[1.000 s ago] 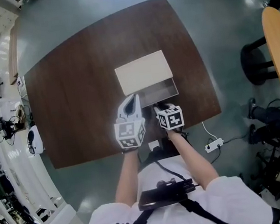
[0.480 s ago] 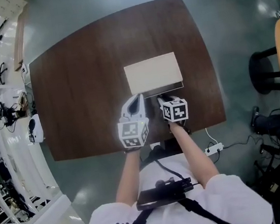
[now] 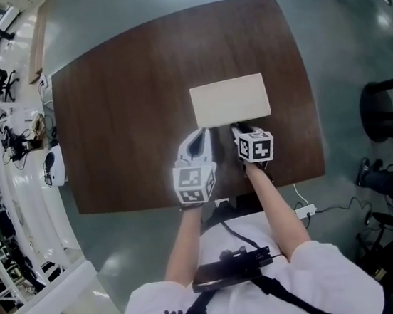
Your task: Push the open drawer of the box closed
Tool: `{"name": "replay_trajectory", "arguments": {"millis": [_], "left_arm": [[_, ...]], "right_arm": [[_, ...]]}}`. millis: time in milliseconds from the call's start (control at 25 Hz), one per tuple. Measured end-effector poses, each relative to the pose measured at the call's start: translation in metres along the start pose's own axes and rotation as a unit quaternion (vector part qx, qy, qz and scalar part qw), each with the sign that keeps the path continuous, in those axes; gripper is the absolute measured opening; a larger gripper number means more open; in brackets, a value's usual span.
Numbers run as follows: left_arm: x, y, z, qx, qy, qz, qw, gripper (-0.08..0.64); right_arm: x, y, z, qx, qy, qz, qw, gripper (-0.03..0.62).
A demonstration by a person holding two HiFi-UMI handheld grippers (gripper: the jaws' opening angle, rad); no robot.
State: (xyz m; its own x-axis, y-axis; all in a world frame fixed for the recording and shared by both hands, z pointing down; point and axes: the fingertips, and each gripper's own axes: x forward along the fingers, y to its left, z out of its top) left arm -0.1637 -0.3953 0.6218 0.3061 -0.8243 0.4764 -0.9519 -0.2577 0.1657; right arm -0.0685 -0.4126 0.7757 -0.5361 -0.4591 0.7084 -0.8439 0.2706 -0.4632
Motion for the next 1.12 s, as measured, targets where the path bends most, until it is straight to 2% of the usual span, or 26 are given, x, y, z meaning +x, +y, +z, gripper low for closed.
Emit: {"name": "replay_trajectory", "arguments": {"millis": [400, 560, 680, 800, 880, 1000, 1120], "left_arm": [[-0.027, 0.011, -0.003, 0.001, -0.008, -0.001, 1.0000, 0.008], [-0.045, 0.009, -0.008, -0.003, -0.011, -0.012, 0.9999, 0.008], [-0.054, -0.007, -0.008, 0.003, -0.018, -0.022, 0.9996, 0.008], [-0.065, -0.027, -0.003, 0.019, -0.033, -0.035, 0.9987, 0.008], [-0.079, -0.039, 0.002, 0.028, -0.045, -0.043, 0.9977, 0.008], [-0.104, -0.056, 0.010, 0.037, -0.068, -0.051, 0.9957, 0.008], [-0.122, -0.072, 0.023, 0.048, -0.094, -0.057, 0.9927, 0.008]], "right_arm": [[-0.018, 0.000, -0.011, -0.006, -0.040, -0.015, 0.999, 0.075], [-0.047, 0.014, -0.013, -0.004, -0.070, -0.008, 0.998, 0.075], [-0.083, 0.021, -0.006, -0.025, -0.110, -0.011, 0.994, 0.075], [-0.127, 0.032, 0.012, -0.068, -0.175, -0.030, 0.982, 0.074], [-0.157, 0.046, 0.020, -0.087, -0.212, -0.036, 0.973, 0.005], [-0.199, 0.072, 0.027, -0.113, -0.256, -0.035, 0.959, 0.005], [-0.235, 0.094, 0.036, -0.153, -0.304, -0.037, 0.940, 0.005]]}}
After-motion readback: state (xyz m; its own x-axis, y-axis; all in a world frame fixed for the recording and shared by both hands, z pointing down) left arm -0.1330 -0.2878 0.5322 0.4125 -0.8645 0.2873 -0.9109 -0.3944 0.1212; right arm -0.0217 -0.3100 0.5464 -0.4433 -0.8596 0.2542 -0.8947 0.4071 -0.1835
